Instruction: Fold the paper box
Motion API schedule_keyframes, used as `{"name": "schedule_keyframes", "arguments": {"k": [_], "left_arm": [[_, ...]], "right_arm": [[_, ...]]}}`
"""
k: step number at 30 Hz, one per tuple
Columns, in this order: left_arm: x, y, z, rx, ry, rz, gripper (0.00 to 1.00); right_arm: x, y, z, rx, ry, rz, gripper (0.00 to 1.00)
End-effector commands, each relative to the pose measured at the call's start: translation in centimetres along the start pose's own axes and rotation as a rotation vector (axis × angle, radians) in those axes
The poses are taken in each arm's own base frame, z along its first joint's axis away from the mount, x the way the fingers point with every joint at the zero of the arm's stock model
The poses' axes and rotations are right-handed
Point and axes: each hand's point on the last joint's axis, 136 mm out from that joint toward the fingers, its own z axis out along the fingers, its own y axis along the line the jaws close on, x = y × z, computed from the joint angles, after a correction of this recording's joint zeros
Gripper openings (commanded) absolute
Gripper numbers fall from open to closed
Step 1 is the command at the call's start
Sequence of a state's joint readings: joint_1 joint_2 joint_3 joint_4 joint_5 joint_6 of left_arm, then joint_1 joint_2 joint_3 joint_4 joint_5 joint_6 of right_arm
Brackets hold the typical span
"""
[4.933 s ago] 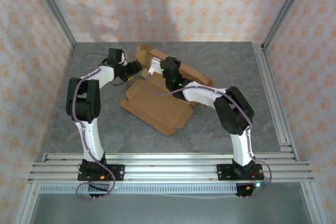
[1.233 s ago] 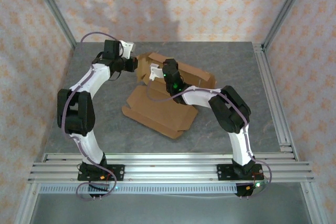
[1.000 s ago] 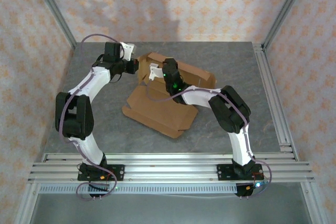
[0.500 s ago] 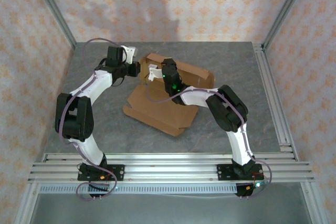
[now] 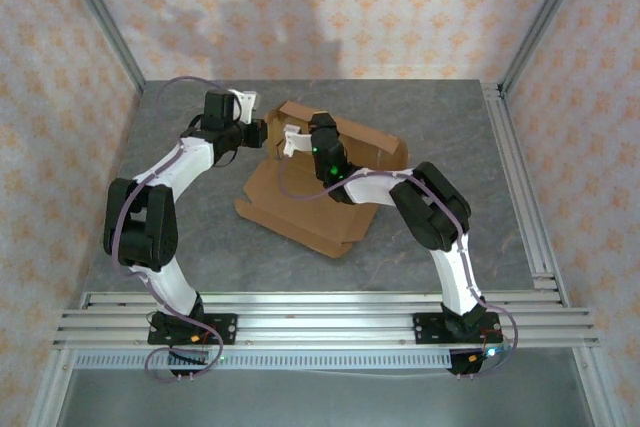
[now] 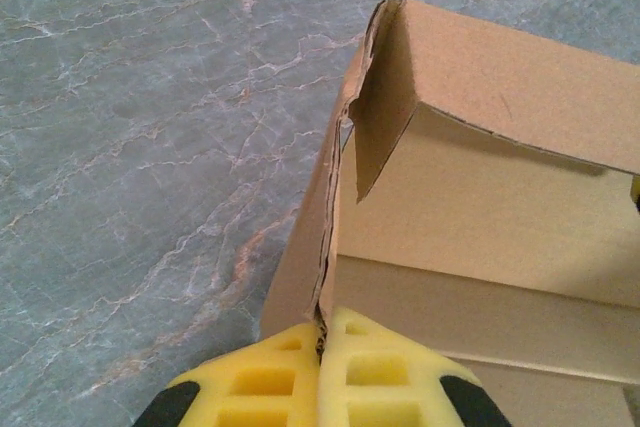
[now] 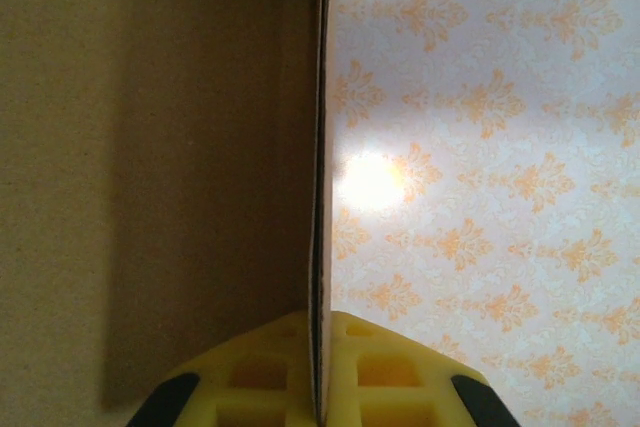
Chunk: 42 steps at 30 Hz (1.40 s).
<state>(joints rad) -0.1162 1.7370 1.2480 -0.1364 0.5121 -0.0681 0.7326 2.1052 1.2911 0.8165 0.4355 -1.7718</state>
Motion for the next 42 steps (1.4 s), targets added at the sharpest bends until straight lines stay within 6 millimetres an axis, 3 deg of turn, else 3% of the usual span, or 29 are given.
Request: {"name": "schedule_keyframes", "arguments": {"k": [1,6,21,24,27,31,35,38,40,42], "left_arm": [[1.9,-0.3,0.8,0.017,0.033,-0.028,0.06],[2.3,-0.4,0.5,0.012,0.031,-0.04,0.06],[2.8,-0.1,-0.9,-0.03,0.023,-0.048,0.07],[2.7,-0.4,-1.2,-0.024,0.028,-0.05,0.12],[2.1,-0.4,-1.4,-0.027,-0.015,-0.069,0.23],[0.9,-0.4,-2.8,-0.05,-0.094,-0.065,0.52],[-1.2,0.5,-5.5,-0.1,-0.25,-0.073,0.62],[-2.6,2.3,-6.9,-0.131,-0.322,-0.13,0.7],[-2.9,4.3,-6.7,-0.168,-0.311,-0.16,0.79],[-3.4,6.0,-6.0,-0.184,-0.285,-0.182,0.82]], "right_arm": [[0.4,-0.9,-0.6,0.031,0.02,0.011,0.0],[-0.8,-1.0,-1.5,0.024,-0.016,0.035,0.0],[-2.0,-2.1,-1.1,0.046,-0.039,0.063,0.0],[-1.8,-2.4,-1.1,0.054,-0.031,0.069,0.0],[-1.7,-1.7,-1.0,0.044,-0.034,0.058,0.0],[-1.4,-1.2,-1.3,0.034,-0.034,0.059,0.0],[-0.9,-0.9,-1.3,0.028,-0.033,0.062,0.0],[-0.6,-0.7,-1.1,0.026,-0.032,0.06,0.0],[-0.6,-0.6,-1.2,0.031,-0.037,0.059,0.0],[-0.7,-0.5,-1.2,0.04,-0.039,0.058,0.0]]}}
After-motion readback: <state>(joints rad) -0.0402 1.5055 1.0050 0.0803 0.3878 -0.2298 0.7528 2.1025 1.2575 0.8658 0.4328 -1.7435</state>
